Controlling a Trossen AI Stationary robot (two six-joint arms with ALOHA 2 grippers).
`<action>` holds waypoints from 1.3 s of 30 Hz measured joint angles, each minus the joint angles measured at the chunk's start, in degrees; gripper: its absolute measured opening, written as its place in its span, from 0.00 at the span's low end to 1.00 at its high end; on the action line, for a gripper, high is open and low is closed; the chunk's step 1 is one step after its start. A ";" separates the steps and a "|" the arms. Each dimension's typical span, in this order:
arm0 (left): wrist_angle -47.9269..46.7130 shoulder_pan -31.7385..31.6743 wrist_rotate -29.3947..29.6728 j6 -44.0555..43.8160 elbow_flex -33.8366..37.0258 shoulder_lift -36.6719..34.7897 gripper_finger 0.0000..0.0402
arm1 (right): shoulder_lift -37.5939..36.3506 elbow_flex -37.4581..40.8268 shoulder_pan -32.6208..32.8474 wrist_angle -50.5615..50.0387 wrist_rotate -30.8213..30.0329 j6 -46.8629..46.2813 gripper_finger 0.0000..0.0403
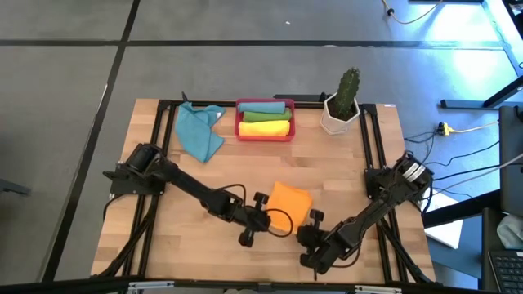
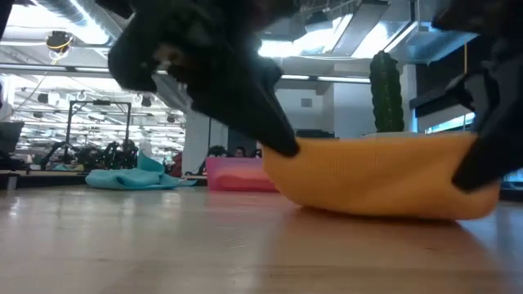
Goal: Roll microfiber towels into tight, uniform cylinder then place into a basket
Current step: Roll the orange towel
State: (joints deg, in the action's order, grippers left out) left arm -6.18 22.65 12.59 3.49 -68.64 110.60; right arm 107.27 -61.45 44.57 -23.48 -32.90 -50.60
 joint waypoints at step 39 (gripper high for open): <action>16.38 -5.77 -12.29 -10.92 18.60 -7.71 0.00 | -6.35 26.16 -7.17 45.07 10.35 -7.88 0.02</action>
State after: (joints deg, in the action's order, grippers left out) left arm 10.20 16.88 0.30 -7.44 -50.04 102.89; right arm 100.92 -35.29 37.39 21.59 -22.55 -58.47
